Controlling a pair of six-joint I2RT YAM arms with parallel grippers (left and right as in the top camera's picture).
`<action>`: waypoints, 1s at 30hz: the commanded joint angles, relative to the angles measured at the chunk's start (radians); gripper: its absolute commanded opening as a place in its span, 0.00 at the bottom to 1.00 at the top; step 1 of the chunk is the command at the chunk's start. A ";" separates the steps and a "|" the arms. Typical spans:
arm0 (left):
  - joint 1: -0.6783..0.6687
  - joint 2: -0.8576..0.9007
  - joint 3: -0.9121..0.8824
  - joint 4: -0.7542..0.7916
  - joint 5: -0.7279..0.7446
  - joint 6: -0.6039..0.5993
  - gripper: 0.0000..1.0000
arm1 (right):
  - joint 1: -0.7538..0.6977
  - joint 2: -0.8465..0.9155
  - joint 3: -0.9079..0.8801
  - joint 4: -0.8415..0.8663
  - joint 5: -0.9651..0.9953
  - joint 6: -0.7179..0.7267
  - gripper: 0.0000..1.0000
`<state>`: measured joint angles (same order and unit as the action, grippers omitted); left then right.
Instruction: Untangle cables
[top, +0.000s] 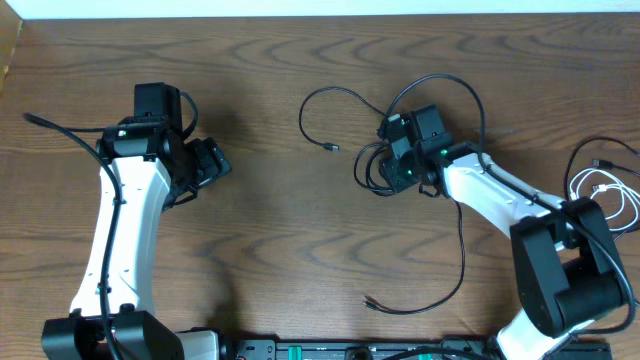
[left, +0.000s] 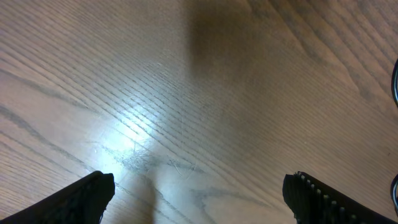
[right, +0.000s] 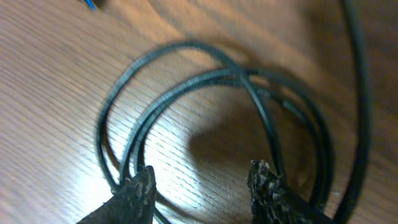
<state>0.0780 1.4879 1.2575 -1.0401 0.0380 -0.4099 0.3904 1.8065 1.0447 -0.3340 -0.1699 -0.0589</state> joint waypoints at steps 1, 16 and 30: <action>0.003 -0.020 0.010 -0.004 -0.020 0.017 0.92 | 0.004 -0.051 0.035 0.002 -0.024 0.010 0.45; 0.003 -0.020 0.010 -0.005 -0.020 0.017 0.92 | 0.000 -0.002 0.034 0.006 0.085 0.010 0.54; 0.003 -0.020 0.010 -0.007 -0.020 0.017 0.92 | -0.010 0.058 0.034 0.023 0.107 0.034 0.04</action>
<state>0.0780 1.4879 1.2575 -1.0412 0.0380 -0.4099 0.3859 1.8549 1.0660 -0.3134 -0.0639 -0.0517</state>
